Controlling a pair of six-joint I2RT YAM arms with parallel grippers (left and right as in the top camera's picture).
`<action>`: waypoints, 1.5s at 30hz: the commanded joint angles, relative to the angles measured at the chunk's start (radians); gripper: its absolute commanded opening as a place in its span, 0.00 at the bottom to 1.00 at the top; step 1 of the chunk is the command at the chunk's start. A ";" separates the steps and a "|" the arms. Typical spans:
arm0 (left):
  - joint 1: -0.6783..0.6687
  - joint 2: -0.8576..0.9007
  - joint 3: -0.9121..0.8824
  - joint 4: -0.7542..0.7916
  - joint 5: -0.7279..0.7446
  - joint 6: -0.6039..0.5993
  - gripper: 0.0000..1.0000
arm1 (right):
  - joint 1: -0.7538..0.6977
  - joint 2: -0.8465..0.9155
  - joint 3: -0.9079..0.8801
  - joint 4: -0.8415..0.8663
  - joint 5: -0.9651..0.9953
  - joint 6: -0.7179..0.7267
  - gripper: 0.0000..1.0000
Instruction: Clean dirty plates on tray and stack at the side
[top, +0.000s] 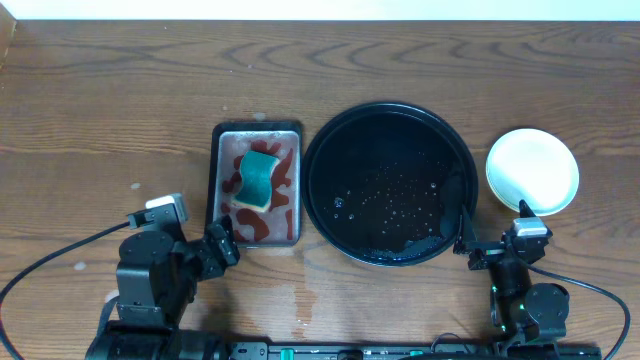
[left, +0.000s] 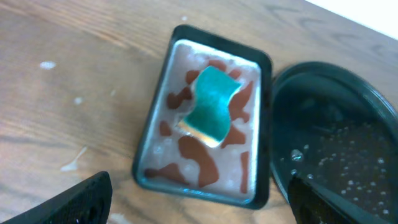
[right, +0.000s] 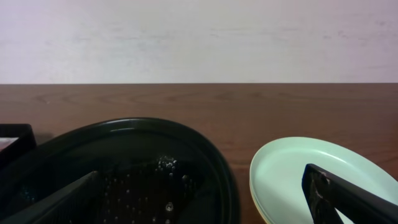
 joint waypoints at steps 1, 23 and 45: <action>0.016 -0.032 -0.021 -0.012 -0.057 0.018 0.91 | 0.011 -0.007 -0.001 -0.005 -0.001 -0.014 0.99; 0.088 -0.478 -0.547 0.489 -0.064 0.063 0.91 | 0.011 -0.007 -0.001 -0.005 -0.001 -0.014 0.99; 0.088 -0.491 -0.716 0.779 -0.056 0.335 0.91 | 0.011 -0.007 -0.001 -0.005 -0.001 -0.014 0.99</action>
